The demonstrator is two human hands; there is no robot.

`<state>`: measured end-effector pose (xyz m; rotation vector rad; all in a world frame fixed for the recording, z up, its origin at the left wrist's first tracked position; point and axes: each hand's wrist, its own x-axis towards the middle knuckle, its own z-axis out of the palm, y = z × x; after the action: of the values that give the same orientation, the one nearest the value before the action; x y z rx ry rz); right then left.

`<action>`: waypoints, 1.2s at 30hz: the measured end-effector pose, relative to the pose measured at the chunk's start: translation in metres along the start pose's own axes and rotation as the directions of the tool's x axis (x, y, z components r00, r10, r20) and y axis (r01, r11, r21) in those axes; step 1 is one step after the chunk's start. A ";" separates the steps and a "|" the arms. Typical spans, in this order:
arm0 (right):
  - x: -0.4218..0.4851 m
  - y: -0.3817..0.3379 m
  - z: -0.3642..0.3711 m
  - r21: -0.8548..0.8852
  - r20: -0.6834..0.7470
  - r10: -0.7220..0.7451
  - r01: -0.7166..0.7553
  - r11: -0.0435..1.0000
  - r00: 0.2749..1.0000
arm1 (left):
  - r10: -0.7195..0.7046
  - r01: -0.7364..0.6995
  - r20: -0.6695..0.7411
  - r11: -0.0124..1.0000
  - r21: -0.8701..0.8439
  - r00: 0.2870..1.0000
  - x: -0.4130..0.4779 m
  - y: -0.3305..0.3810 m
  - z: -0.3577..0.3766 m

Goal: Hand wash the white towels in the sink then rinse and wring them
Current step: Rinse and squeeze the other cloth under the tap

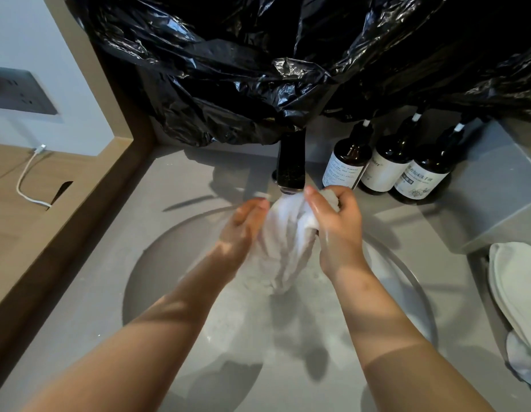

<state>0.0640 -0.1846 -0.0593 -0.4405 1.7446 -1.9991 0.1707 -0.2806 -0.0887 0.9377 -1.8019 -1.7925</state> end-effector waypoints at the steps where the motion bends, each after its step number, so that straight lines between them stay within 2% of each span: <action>1: 0.001 -0.002 0.002 0.042 -0.004 0.022 -0.022 0.999 1.000 | 0.057 -0.049 0.156 0.997 -0.059 0.986 -0.002 0.000 0.005; 3: 0.000 -0.005 0.003 0.203 -0.008 0.160 -0.155 0.967 0.987 | 0.143 -0.137 0.299 0.990 -0.038 0.944 -0.004 -0.004 0.014; 4: 0.000 -0.006 0.003 0.270 0.005 0.262 -0.254 0.929 0.965 | 0.143 -0.149 0.298 0.989 -0.004 0.944 -0.004 -0.004 0.017; 6: -0.001 -0.011 0.000 0.311 0.029 0.446 -0.432 0.846 0.894 | 0.059 -0.081 0.277 0.994 0.070 0.959 0.001 -0.004 0.020; 8: 0.003 -0.014 -0.006 0.306 0.028 0.511 -0.494 0.814 0.859 | -0.051 0.003 0.286 0.986 0.166 0.957 0.003 -0.002 0.018; 9: 0.005 -0.014 -0.009 0.311 0.034 0.527 -0.510 0.802 0.849 | -0.100 0.056 0.284 0.986 0.158 0.953 0.003 -0.001 0.016; 11: 0.007 -0.008 -0.016 0.323 0.077 0.551 -0.544 0.774 0.831 | -0.172 0.176 0.242 0.984 0.007 0.955 0.006 -0.006 0.014; 13: 0.001 0.004 -0.013 0.334 0.079 0.549 -0.541 0.772 0.832 | -0.178 0.208 0.175 0.962 -0.175 0.968 0.006 -0.012 0.013; 15: -0.001 0.043 -0.012 0.202 0.045 0.552 -0.549 0.811 0.832 | -0.169 0.209 0.160 0.937 -0.281 0.973 0.004 -0.013 0.015; 18: -0.017 0.079 0.000 0.091 0.109 0.569 -0.579 0.811 0.815 | -0.272 0.285 0.093 0.857 -0.429 0.958 0.005 -0.003 0.022; 20: -0.038 0.056 0.025 -0.041 0.073 0.521 -0.520 0.853 0.850 | -0.327 0.300 0.003 0.861 -0.410 0.945 0.002 0.000 0.024; 23: -0.046 0.054 0.035 -0.333 0.035 0.319 -0.290 0.897 0.947 | -0.388 0.334 -0.104 0.879 -0.340 0.916 -0.002 -0.007 0.033; 26: -0.035 0.058 0.032 -0.451 -0.016 0.210 -0.195 0.871 0.978 | -0.301 0.231 -0.135 0.896 -0.380 0.944 -0.012 -0.013 0.043; 28: -0.033 0.056 0.027 -0.541 -0.022 0.200 -0.180 0.821 0.979 | -0.339 0.207 -0.248 0.875 -0.438 0.907 -0.015 -0.017 0.042; 30: -0.033 0.057 0.025 -0.543 -0.045 0.199 -0.191 0.818 0.979 | -0.286 0.193 -0.274 0.927 -0.322 0.918 -0.015 -0.021 0.041; 33: -0.028 0.058 0.028 -0.377 -0.053 0.262 -0.262 0.888 0.964 | -0.227 0.207 -0.288 0.974 -0.097 0.930 -0.010 -0.019 0.035; 35: -0.016 0.057 0.026 -0.289 0.003 0.351 -0.336 0.896 0.936 | -0.218 0.210 -0.230 0.976 -0.061 0.948 -0.003 -0.018 0.028; 36: -0.010 0.057 0.023 -0.301 0.064 0.389 -0.354 0.886 0.919 | -0.223 0.211 -0.157 0.973 -0.089 0.962 0.001 -0.019 0.023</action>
<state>0.0915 -0.2047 -0.1115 -0.2825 1.8791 -1.4323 0.1572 -0.2641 -0.1094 1.2579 -1.5731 -1.8327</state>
